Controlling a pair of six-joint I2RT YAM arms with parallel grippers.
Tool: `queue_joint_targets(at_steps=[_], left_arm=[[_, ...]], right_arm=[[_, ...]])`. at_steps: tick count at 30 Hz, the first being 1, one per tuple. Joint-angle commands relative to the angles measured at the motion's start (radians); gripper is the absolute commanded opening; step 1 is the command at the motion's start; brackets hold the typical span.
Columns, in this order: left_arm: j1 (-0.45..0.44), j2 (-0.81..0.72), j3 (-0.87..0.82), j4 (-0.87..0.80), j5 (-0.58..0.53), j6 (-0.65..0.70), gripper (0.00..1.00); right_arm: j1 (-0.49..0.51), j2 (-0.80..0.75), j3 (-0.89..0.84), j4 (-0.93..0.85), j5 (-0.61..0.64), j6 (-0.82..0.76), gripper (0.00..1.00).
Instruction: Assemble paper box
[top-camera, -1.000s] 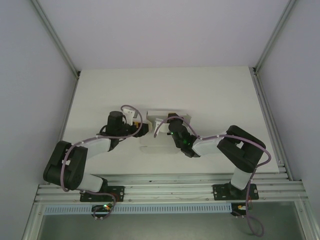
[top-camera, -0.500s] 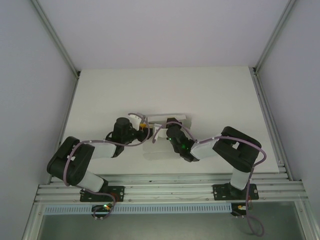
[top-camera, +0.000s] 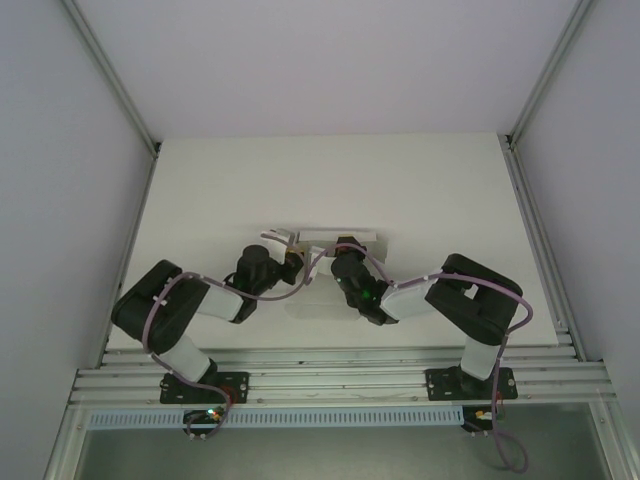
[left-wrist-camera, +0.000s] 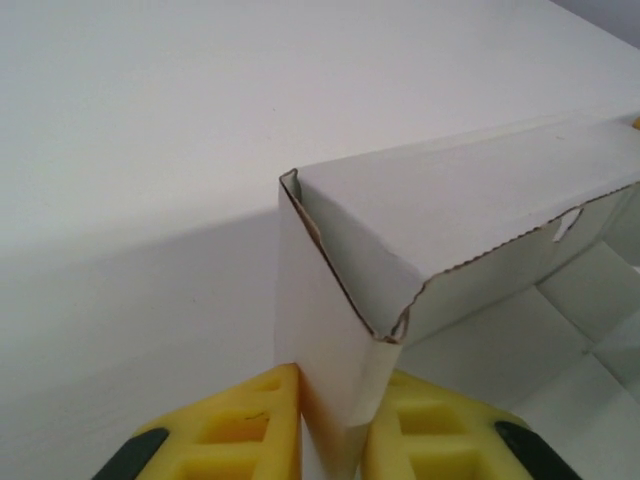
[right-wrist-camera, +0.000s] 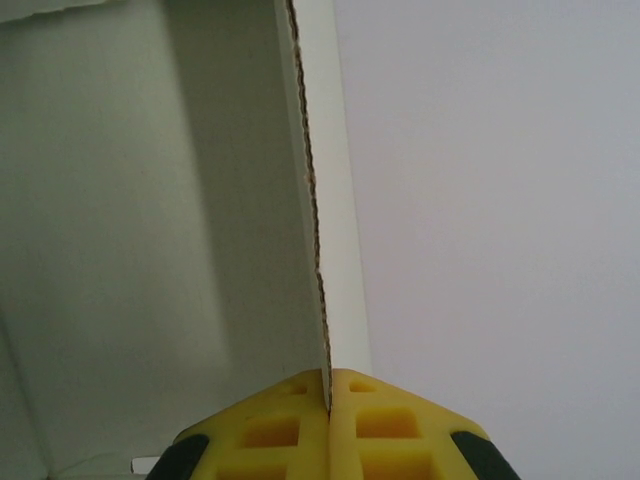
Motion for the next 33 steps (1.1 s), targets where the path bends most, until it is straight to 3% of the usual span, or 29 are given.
queue_joint_targets(at_steps=[1,4,9,12,19,23,29,33], left_arm=[[-0.017,0.033,0.007,0.06,-0.028,0.017,0.15],[-0.023,0.049,0.01,0.082,-0.055,0.04,0.03],[-0.024,0.067,0.013,0.106,-0.037,0.058,0.0],[-0.025,0.079,0.013,0.122,-0.011,0.062,0.0],[-0.03,0.13,-0.002,0.236,0.042,0.086,0.0],[-0.042,0.156,0.007,0.263,0.04,0.103,0.0],[-0.062,0.173,0.022,0.264,0.019,0.143,0.0],[-0.066,0.193,0.031,0.267,0.022,0.142,0.0]], right_arm=[[0.021,-0.031,-0.01,-0.036,-0.012,0.074,0.0],[0.025,-0.061,-0.013,-0.094,-0.01,0.149,0.08],[0.027,-0.212,0.0,-0.388,-0.076,0.437,0.5],[0.025,-0.346,0.027,-0.632,-0.201,0.656,0.63],[-0.008,-0.647,-0.024,-0.768,-0.445,0.939,0.78],[-0.122,-0.723,0.041,-0.842,-0.543,1.08,0.84],[-0.333,-0.572,0.25,-1.017,-0.811,1.231,0.88],[-0.344,-0.368,0.421,-1.165,-0.856,1.178,0.88]])
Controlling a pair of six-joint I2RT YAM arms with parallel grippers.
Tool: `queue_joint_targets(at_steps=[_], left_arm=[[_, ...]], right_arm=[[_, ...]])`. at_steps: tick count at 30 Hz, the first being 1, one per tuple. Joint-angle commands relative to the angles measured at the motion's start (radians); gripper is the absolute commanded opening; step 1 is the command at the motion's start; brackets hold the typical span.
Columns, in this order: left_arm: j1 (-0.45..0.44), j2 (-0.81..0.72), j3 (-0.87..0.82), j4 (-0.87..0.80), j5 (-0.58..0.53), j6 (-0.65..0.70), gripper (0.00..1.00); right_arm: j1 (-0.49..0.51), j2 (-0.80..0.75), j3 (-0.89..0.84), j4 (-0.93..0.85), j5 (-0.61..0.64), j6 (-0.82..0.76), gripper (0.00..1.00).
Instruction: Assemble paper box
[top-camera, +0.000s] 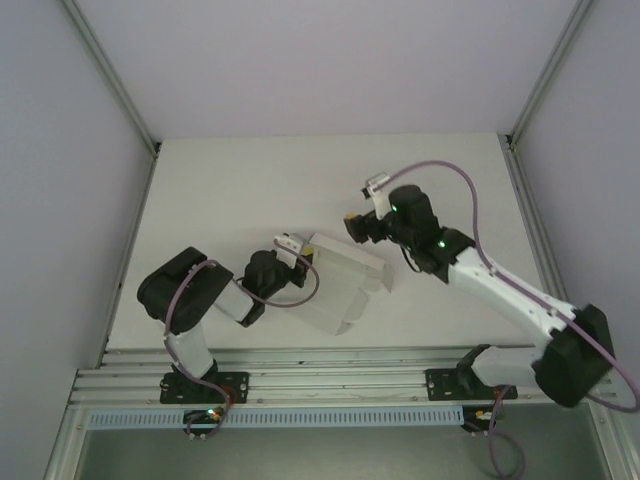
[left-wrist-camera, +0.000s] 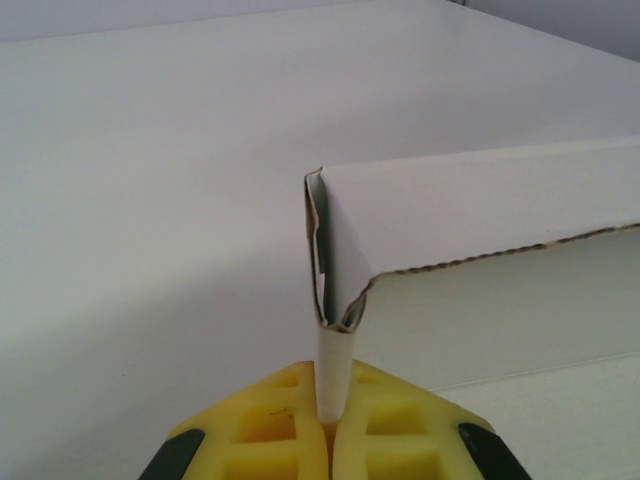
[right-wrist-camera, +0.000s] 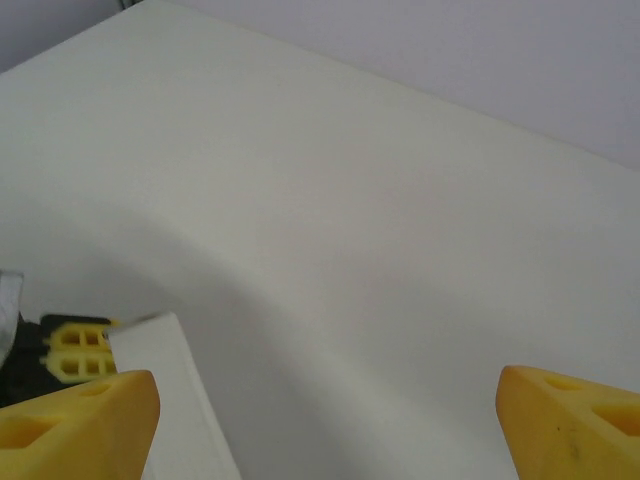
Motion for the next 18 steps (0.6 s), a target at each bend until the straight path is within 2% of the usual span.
queue_joint_targets(at_steps=[1,7,11,18], left_arm=[[-0.009,0.028,0.02,0.016,0.01,0.024,0.0],[-0.012,0.024,0.014,0.016,-0.012,0.034,0.0],[-0.013,0.027,0.014,0.015,-0.02,0.034,0.0],[-0.014,0.056,0.037,0.015,-0.029,0.027,0.1]], right_arm=[[0.003,0.156,0.096,-0.18,-0.137,0.016,0.87],[0.008,0.314,0.152,-0.196,-0.232,0.005,0.76],[0.011,0.37,0.152,-0.224,-0.23,0.04,0.69],[0.011,0.388,0.087,-0.193,-0.238,0.078,0.67]])
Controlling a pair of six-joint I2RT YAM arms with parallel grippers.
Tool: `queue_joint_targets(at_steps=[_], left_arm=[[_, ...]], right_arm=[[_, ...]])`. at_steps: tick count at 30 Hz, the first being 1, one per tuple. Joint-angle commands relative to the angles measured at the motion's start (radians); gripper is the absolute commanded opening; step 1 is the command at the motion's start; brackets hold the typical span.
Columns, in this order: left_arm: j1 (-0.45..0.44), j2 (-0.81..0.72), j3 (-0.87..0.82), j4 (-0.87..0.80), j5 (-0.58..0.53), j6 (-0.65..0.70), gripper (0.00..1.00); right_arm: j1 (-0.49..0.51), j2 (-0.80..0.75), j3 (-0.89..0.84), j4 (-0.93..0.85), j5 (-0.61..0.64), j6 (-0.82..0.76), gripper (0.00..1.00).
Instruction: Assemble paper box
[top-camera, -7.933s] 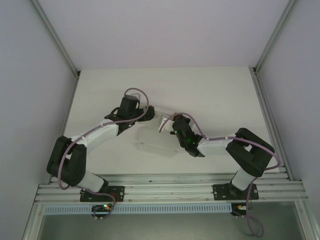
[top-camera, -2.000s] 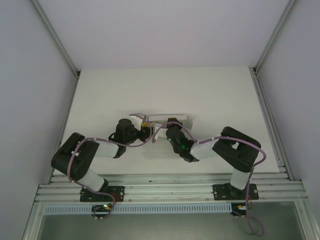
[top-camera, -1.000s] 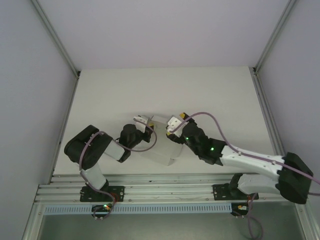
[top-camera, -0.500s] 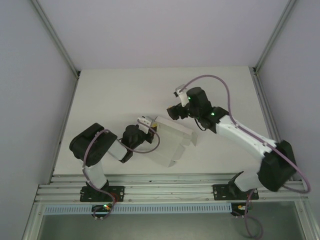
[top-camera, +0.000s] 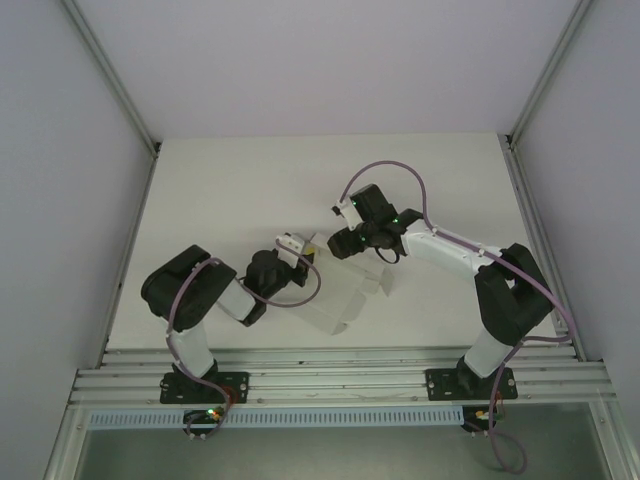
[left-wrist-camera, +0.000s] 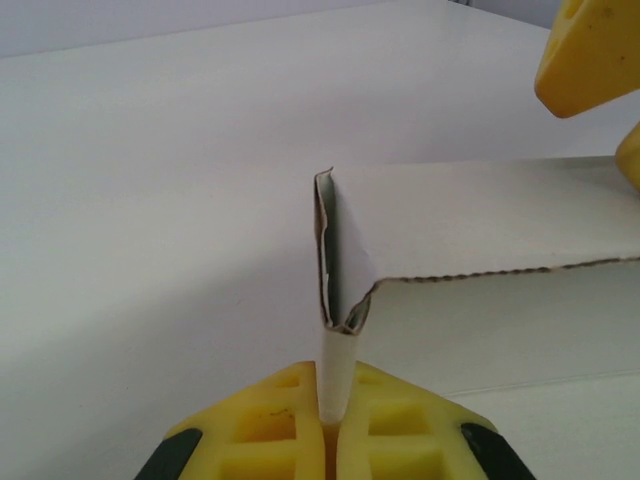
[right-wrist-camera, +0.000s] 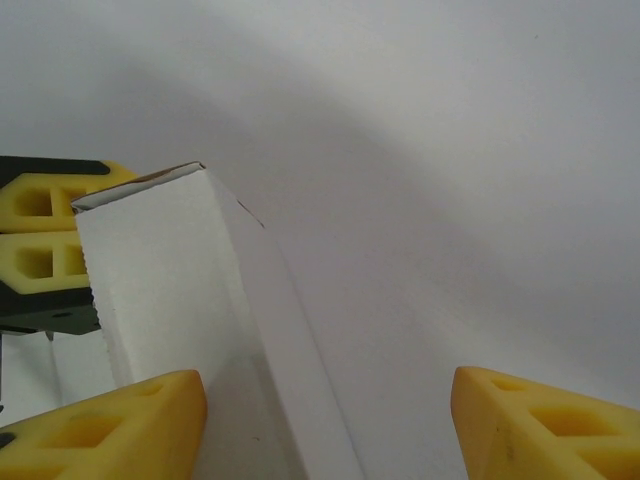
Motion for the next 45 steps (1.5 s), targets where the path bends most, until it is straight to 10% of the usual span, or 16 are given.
queue_joint_targets(at_steps=[1,17,21,31,45], left_arm=[[-0.008,0.032,0.032,-0.01,-0.011,0.001,0.14],[-0.01,0.11,0.131,-0.013,-0.061,0.01,0.13],[-0.012,0.126,0.14,-0.015,-0.103,0.02,0.0],[-0.067,0.118,0.2,-0.229,-0.507,-0.015,0.0],[-0.095,0.141,0.313,-0.381,-0.708,-0.003,0.0]], right_arm=[[0.006,0.026,-0.039,-0.033,-0.022,0.028,0.67],[0.004,0.01,-0.058,-0.021,-0.035,0.042,0.63],[0.003,0.001,-0.064,-0.02,-0.034,0.049,0.63],[0.001,-0.01,-0.107,-0.015,-0.121,0.232,0.57],[0.009,-0.056,-0.161,0.042,-0.23,0.348,0.41]])
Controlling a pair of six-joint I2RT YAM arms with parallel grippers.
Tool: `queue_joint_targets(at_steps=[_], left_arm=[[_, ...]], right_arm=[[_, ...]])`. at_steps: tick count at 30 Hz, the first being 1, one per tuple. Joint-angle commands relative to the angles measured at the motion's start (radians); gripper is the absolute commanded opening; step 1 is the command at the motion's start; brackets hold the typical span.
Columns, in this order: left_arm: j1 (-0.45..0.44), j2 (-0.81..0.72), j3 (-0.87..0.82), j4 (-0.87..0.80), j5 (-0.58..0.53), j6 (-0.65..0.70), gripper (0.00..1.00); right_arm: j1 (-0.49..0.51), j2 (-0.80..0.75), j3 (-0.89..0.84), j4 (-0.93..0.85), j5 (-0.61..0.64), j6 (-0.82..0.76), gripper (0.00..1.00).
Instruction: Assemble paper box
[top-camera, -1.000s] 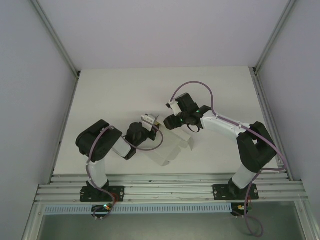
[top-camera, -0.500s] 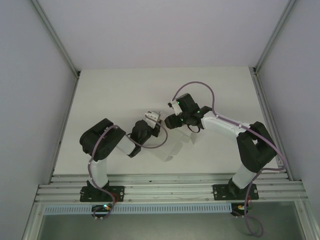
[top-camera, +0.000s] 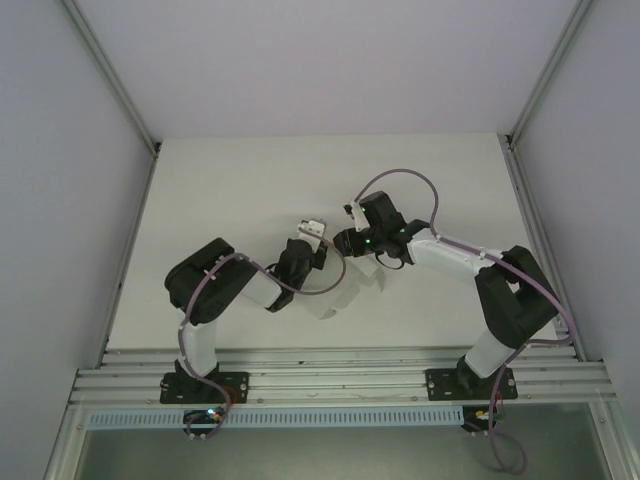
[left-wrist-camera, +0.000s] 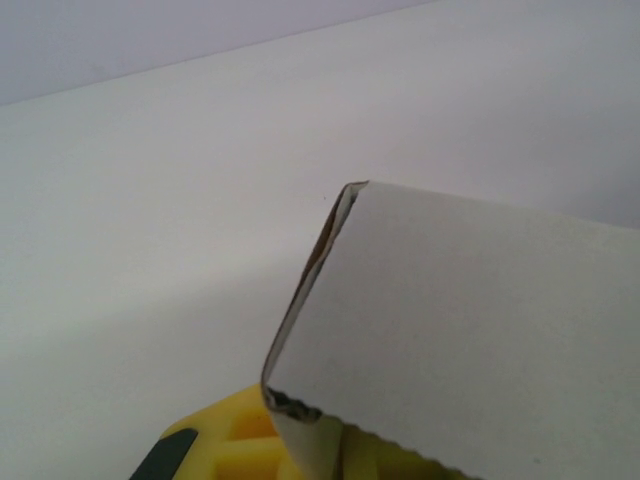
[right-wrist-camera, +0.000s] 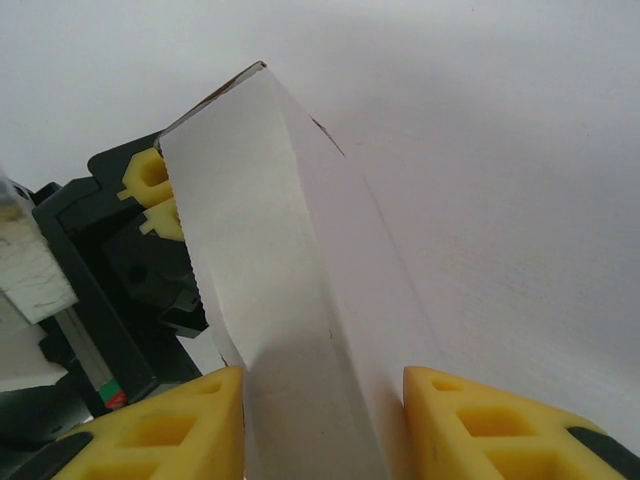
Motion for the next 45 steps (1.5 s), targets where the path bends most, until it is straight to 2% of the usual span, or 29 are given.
queue_joint_targets(at_steps=[1,4,8,11,13,16,17,22,27,37,45], left_arm=[[0.031,0.024,0.05,-0.175,-0.215,-0.008,0.0],[0.025,-0.004,0.009,-0.103,-0.146,0.019,0.0],[0.023,-0.096,-0.061,-0.073,-0.041,0.032,0.0],[0.018,-0.179,-0.116,-0.051,-0.009,0.034,0.0],[0.018,-0.232,-0.153,-0.037,0.009,0.024,0.0],[0.016,-0.309,-0.199,-0.03,0.011,0.008,0.0],[0.017,-0.332,-0.203,-0.052,0.004,0.004,0.0],[0.015,-0.419,-0.185,-0.174,-0.041,-0.001,0.0],[0.015,-0.446,-0.161,-0.237,-0.044,-0.016,0.0],[0.014,-0.489,-0.148,-0.284,-0.015,-0.056,0.0],[0.014,-0.508,-0.157,-0.285,-0.005,-0.069,0.0]], right_arm=[[0.036,-0.026,-0.031,-0.139,-0.121,0.062,0.41],[0.035,-0.041,-0.024,-0.152,-0.073,0.049,0.42],[-0.005,-0.083,0.031,-0.211,0.005,-0.009,0.53],[-0.043,-0.136,0.086,-0.267,0.053,-0.061,0.61],[-0.06,-0.184,0.105,-0.279,0.086,-0.093,0.7],[-0.071,-0.268,0.1,-0.281,0.125,-0.134,0.96],[-0.071,-0.301,0.089,-0.279,0.14,-0.145,1.0],[-0.074,-0.415,0.014,-0.282,0.212,-0.168,1.0],[-0.072,-0.452,-0.073,-0.26,0.195,-0.15,1.0],[-0.074,-0.368,-0.148,-0.16,0.223,-0.126,1.0],[-0.073,-0.305,-0.194,0.061,0.091,-0.116,1.0]])
